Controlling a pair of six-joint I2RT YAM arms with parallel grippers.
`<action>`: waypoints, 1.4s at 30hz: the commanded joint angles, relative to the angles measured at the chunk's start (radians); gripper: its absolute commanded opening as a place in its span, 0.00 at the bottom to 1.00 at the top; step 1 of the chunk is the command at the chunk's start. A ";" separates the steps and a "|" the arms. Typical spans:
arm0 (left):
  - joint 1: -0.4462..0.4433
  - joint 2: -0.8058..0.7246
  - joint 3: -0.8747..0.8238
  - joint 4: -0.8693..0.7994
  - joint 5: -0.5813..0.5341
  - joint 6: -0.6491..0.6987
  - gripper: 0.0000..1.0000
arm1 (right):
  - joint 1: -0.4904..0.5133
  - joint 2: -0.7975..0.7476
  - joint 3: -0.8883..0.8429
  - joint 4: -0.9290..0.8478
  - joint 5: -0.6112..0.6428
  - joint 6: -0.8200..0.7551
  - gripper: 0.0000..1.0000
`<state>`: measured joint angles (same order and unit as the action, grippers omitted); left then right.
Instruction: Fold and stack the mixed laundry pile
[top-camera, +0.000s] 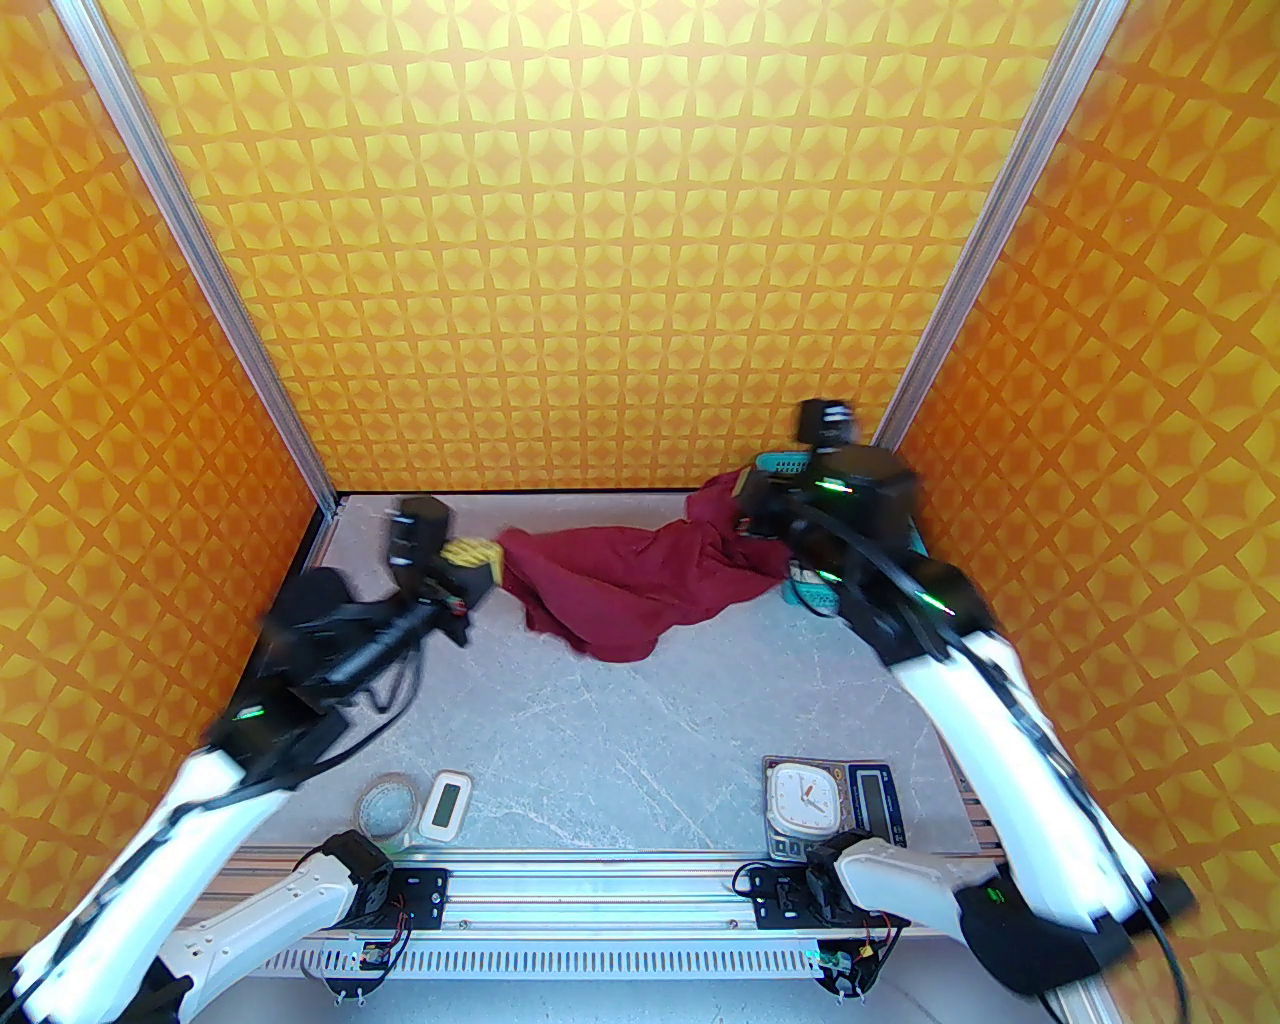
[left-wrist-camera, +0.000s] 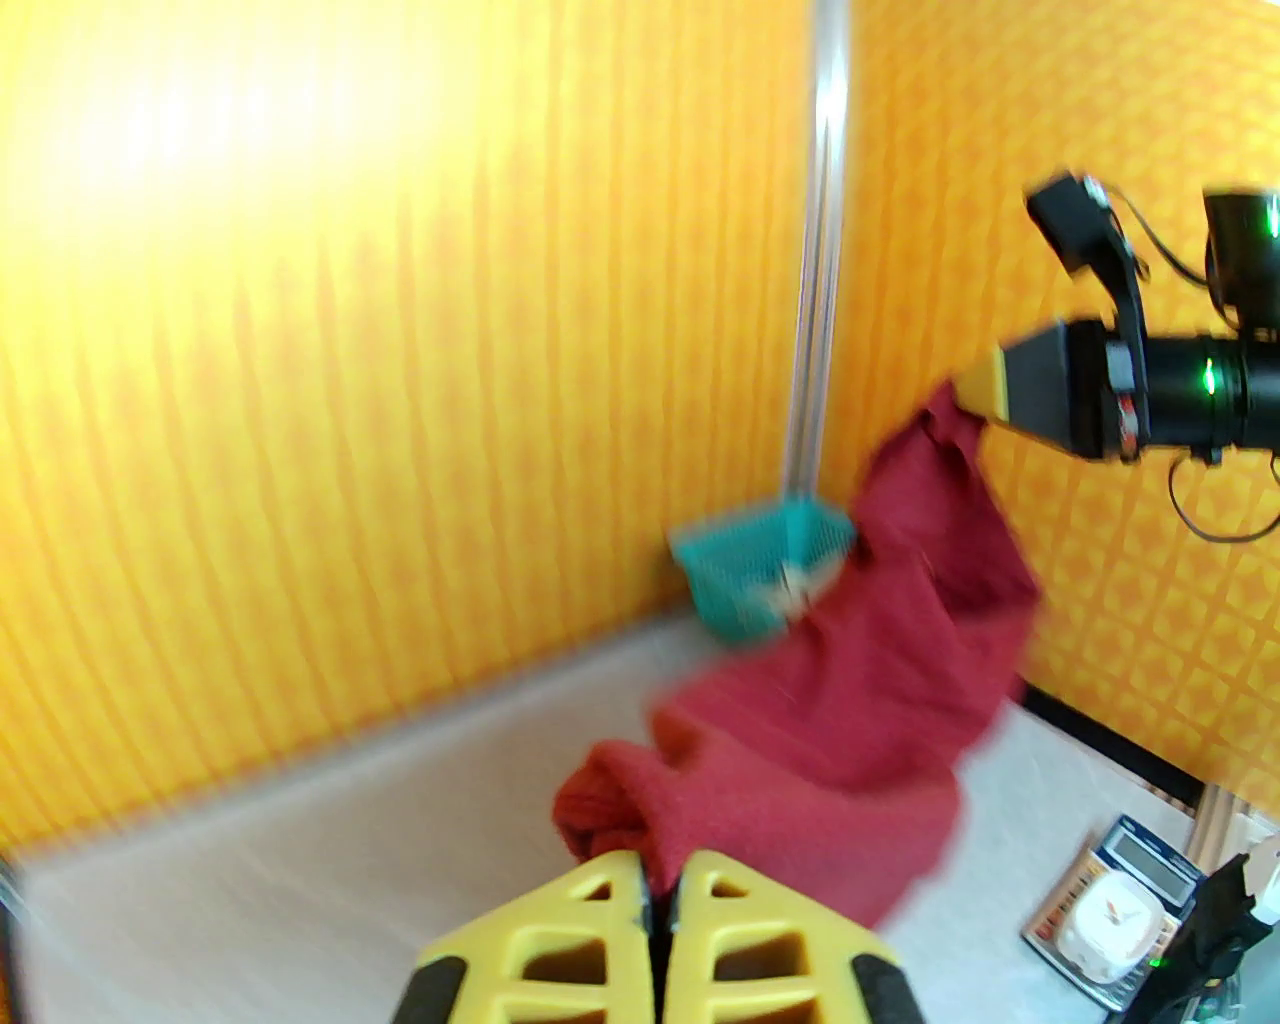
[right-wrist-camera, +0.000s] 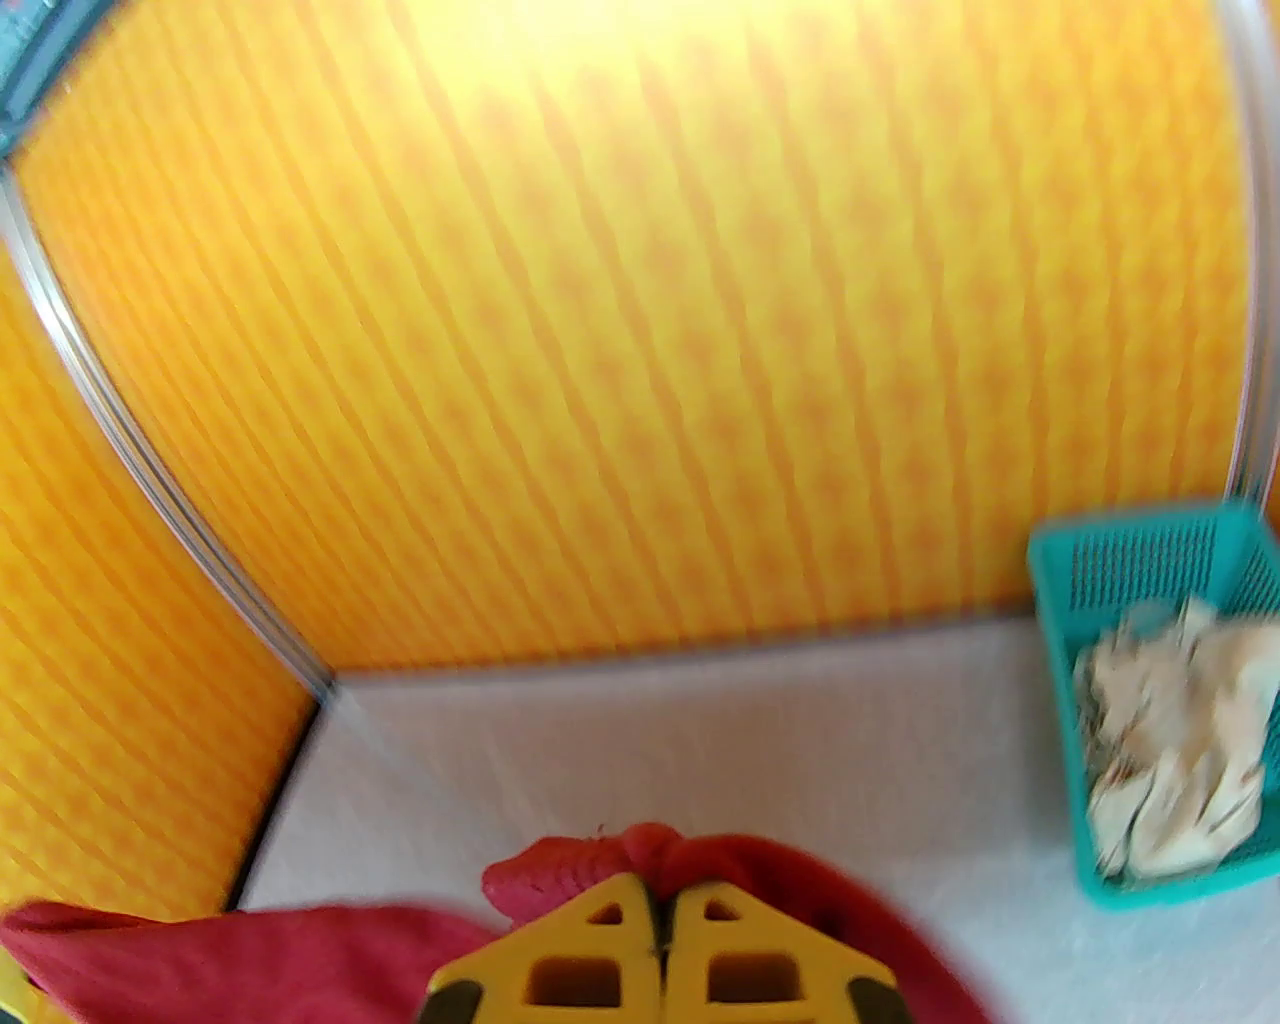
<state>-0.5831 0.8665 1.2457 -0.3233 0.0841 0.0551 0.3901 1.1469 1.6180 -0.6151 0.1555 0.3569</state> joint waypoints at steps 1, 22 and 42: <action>0.005 -0.002 0.142 -0.179 -0.083 0.161 0.00 | -0.005 -0.064 0.084 -0.045 0.067 -0.038 0.00; 0.299 0.345 0.495 -0.178 -0.071 0.044 0.00 | -0.007 0.178 0.337 -0.043 0.118 -0.018 0.00; 0.298 0.231 0.713 -0.410 0.088 0.097 0.00 | -0.008 0.022 0.417 -0.233 0.162 -0.030 0.00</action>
<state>-0.2924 0.9760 1.9522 -0.6430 0.1635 0.1772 0.3901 1.0737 2.0315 -0.7677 0.2874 0.3351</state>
